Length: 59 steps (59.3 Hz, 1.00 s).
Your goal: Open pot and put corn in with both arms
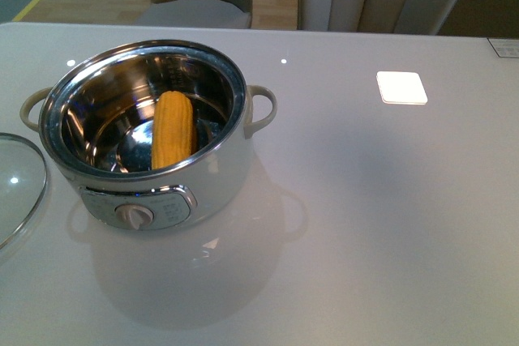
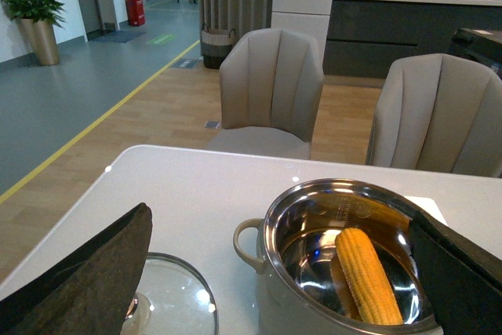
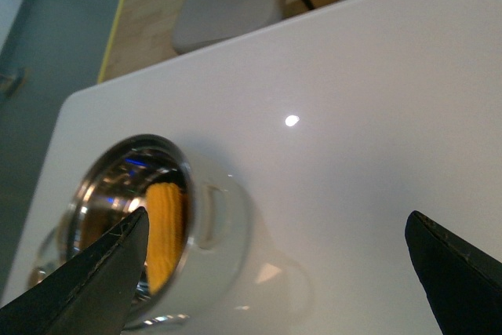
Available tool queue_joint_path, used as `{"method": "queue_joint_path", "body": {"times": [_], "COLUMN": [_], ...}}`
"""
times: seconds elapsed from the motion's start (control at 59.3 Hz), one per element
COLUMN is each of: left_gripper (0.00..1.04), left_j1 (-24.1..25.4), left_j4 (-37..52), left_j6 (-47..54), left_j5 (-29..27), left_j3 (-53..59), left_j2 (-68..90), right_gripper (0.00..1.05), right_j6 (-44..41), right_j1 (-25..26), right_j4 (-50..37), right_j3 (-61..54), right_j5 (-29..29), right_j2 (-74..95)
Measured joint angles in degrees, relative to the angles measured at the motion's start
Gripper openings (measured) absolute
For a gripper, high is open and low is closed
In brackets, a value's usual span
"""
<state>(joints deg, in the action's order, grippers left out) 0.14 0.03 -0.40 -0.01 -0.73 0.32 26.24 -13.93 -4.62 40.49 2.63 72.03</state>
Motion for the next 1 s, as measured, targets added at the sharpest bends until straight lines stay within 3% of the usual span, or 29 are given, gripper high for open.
{"method": "queue_joint_path", "body": {"times": [0.169,0.236,0.354,0.692,0.81,0.996], "left_gripper": [0.98,0.98,0.98,0.98,0.98,0.98], "left_j1": [0.0,0.0,0.0,0.0,0.0,0.0], "left_j4": [0.0,0.0,0.0,0.0,0.0,0.0], "left_j6": [0.0,0.0,0.0,0.0,0.0,0.0], "left_j5": [0.0,0.0,0.0,0.0,0.0,0.0], "left_j3": [0.0,0.0,0.0,0.0,0.0,0.0], "left_j2": [0.0,0.0,0.0,0.0,0.0,0.0], "right_gripper": [0.94,0.83,0.62,0.02,0.02,0.02], "right_j6": [-7.3,-14.4,-22.2,-25.7,-25.9,-25.9], "right_j1": [3.4,3.0,4.5,8.6,12.3,13.7], "right_j4": [1.7,-15.3,-32.8,-33.1,-31.2,-28.0], "right_j3": [-6.9,-13.2,-22.3,-31.8,-33.8,-36.2], "right_j5": [-2.8,-10.2,-11.6,-7.6,-3.1,-2.8], "right_j2": [-10.7,-11.3,-13.9,-25.0,-29.0,-34.5]}}
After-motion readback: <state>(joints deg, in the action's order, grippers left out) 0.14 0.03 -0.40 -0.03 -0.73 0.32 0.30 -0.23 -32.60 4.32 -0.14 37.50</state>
